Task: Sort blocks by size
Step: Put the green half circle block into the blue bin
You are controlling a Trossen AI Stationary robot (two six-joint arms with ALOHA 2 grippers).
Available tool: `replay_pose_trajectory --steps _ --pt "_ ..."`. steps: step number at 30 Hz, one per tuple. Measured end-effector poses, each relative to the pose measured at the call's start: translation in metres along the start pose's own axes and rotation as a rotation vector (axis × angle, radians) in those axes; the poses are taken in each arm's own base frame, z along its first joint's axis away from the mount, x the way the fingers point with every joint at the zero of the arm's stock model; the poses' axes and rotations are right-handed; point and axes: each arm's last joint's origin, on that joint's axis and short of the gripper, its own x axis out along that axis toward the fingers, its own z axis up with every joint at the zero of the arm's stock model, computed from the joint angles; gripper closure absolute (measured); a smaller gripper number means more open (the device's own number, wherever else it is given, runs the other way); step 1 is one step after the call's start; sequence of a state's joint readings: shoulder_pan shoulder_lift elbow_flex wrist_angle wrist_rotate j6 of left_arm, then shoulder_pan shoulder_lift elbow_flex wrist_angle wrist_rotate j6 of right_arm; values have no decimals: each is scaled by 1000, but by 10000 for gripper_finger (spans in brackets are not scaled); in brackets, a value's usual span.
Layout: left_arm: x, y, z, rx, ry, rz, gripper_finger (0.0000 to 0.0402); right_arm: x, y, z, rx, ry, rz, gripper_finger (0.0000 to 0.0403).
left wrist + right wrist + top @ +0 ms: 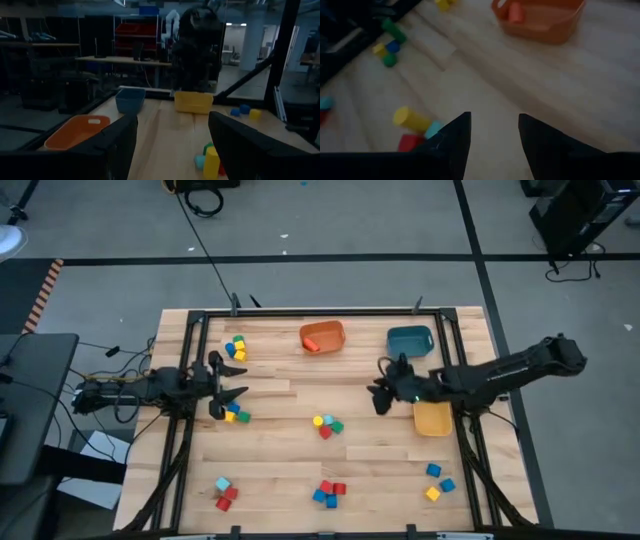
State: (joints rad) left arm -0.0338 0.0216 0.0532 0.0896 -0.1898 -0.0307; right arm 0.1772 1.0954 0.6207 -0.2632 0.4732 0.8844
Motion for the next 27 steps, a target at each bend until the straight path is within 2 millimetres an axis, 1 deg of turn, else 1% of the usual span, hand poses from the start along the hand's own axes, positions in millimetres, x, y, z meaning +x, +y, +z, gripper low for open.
replay_pose_trajectory --steps 5,10,12,16,22,25,27 --pt "0 0 4 -38 -41 -5 149 -14 10 -28 -4 -31 18 226" --pt "1 0 7 -32 4 12 149 -27 20 -43 -32 -90 46 231" --pt "2 0 11 -26 60 27 149 -30 22 -46 -43 -114 52 232" --pt "8 -1 26 -57 194 51 149 -34 25 -49 -47 -127 72 232" --pt "26 -6 53 -12 408 70 149 -35 26 -50 -53 -127 78 233" --pt "39 -8 58 33 544 64 149 -35 26 -50 -61 -130 76 233" --pt "47 -11 56 45 631 56 149 -35 26 -50 -61 -135 73 233"
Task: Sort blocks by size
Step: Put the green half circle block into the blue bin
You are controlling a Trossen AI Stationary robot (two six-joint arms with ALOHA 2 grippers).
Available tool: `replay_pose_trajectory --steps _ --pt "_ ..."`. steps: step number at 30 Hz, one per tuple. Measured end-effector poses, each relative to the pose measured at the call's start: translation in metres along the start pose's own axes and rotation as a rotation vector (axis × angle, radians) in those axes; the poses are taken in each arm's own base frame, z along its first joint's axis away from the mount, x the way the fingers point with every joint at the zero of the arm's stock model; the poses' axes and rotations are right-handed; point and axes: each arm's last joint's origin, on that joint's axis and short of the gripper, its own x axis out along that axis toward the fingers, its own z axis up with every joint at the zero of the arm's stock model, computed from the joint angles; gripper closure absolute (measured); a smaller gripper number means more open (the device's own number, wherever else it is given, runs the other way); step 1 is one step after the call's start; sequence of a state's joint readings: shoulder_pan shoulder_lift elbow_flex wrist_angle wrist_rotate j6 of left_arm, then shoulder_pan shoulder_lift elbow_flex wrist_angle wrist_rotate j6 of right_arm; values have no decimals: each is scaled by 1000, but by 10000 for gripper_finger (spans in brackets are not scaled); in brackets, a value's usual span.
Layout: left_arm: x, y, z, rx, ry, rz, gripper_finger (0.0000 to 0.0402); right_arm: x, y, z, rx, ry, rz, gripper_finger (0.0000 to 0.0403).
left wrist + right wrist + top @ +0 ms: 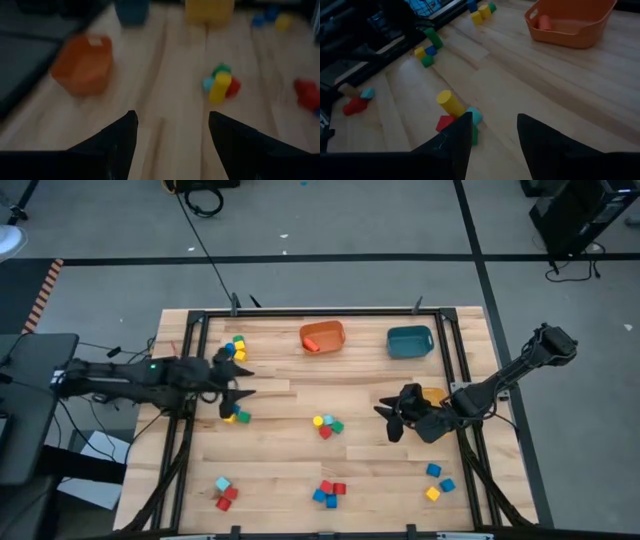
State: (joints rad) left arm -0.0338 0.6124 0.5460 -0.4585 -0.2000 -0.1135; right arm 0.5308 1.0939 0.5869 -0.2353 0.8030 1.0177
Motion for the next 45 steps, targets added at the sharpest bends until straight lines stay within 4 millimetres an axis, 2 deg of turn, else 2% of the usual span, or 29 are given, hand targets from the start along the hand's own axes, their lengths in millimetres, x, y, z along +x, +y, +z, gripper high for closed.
replay_pose_trajectory --steps 5,12,17,20,27,37,41,45 --pt "21 -6 5 19 119 -17 149 0 0 0 -7 0 0 233" --pt "45 -10 -6 51 274 -10 149 0 0 0 -16 -1 -1 233" --pt "58 -14 -15 69 387 -80 149 0 0 0 -25 -1 0 233" --pt "64 -16 -22 80 466 -123 149 0 0 0 -25 -1 0 233" --pt "79 -17 -41 97 663 -104 149 0 0 0 -26 -1 0 234" --pt "101 -20 -61 112 828 -102 149 0 0 0 -32 -1 0 233" --pt "104 -21 -62 96 859 -135 149 0 0 0 -44 -1 0 235" --pt "104 -22 -54 91 851 -141 149 0 0 0 -47 -1 0 235"
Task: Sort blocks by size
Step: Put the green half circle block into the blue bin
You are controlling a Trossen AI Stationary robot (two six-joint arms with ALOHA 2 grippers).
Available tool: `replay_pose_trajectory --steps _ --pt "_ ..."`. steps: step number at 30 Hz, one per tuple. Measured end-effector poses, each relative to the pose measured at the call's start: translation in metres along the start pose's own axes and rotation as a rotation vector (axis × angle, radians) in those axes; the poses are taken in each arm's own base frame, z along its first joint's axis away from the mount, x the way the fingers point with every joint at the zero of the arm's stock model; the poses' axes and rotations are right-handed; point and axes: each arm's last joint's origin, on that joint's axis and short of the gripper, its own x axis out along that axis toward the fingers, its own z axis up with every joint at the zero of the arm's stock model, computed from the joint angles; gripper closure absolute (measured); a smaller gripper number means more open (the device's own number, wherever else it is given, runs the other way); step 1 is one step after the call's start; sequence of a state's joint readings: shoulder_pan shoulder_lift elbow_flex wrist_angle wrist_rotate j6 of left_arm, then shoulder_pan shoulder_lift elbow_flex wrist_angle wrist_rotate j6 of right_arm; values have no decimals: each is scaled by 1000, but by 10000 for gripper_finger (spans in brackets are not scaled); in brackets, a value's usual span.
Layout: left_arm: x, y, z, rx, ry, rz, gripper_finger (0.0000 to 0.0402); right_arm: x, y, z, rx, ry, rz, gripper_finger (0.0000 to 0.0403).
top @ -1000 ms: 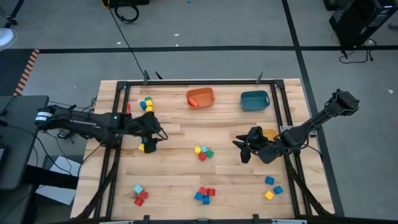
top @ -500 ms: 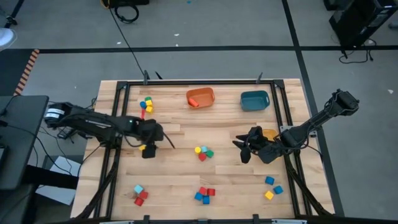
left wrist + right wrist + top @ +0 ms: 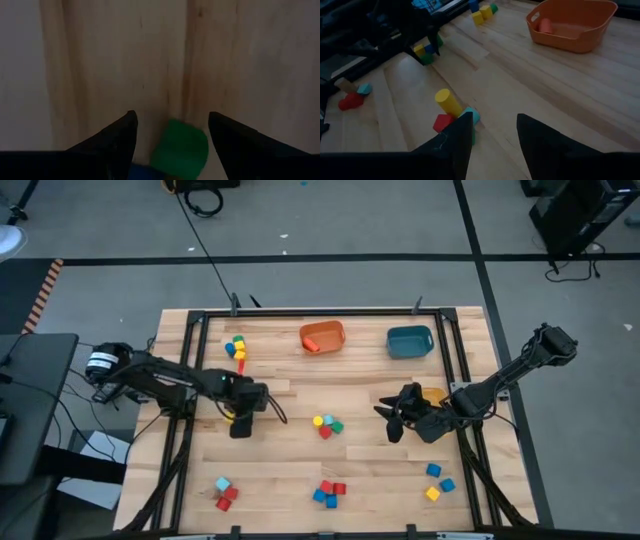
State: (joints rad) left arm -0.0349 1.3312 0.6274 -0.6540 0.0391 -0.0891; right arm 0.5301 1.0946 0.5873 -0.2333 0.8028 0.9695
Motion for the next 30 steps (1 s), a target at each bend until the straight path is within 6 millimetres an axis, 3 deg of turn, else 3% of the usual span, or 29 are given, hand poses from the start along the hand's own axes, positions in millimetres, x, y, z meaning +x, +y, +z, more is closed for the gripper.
replay_pose_trajectory --steps 10,19,30 --pt "-9 -2 4 0 34 1 149 0 0 0 -1 0 0 235" --pt "6 -1 -6 -106 238 38 149 0 0 0 -3 0 0 237" --pt "13 -1 -1 -99 266 44 149 0 1 1 6 -5 7 237"
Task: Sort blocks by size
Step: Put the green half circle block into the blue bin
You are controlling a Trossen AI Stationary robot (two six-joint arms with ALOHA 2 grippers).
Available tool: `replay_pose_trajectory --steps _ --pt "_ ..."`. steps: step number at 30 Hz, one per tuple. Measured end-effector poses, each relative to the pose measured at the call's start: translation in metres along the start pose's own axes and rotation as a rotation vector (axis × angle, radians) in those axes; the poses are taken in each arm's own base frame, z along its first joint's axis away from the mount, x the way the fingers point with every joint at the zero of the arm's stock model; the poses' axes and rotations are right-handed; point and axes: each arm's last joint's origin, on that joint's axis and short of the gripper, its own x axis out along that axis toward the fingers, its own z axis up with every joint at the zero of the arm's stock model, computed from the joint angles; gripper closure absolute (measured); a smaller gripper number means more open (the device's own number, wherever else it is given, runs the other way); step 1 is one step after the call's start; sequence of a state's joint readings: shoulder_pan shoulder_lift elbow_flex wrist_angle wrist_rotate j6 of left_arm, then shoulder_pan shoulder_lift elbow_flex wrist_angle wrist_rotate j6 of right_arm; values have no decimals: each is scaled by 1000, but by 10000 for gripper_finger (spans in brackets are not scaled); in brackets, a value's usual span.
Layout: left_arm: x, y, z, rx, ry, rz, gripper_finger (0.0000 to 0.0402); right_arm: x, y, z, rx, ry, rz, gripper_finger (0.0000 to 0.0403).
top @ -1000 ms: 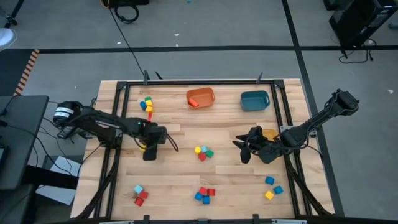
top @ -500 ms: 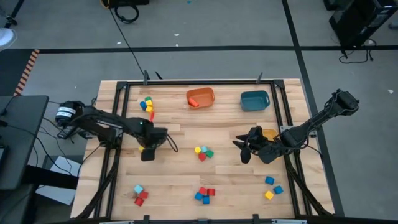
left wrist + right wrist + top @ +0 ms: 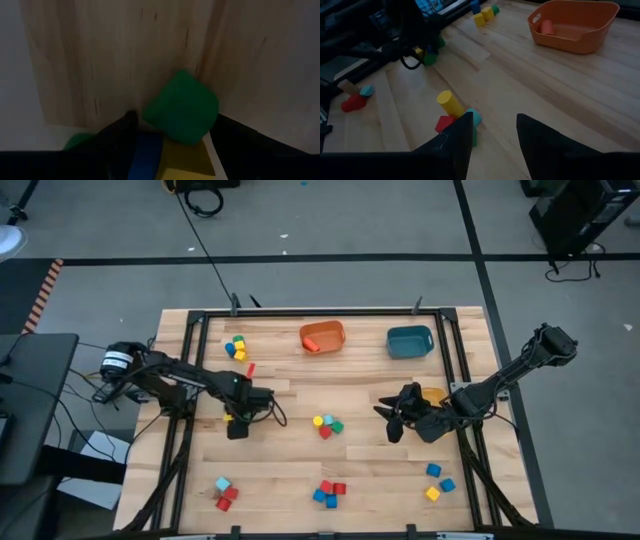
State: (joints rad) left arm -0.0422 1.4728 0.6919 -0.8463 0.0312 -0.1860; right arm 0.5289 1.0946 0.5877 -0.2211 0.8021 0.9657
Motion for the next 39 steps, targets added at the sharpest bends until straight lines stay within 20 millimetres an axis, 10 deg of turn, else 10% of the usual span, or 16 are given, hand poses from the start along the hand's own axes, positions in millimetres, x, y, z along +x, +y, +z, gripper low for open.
replay_pose_trajectory --steps 39 --pt "-5 0 7 54 -42 39 190 0 0 0 1 -1 1 239"
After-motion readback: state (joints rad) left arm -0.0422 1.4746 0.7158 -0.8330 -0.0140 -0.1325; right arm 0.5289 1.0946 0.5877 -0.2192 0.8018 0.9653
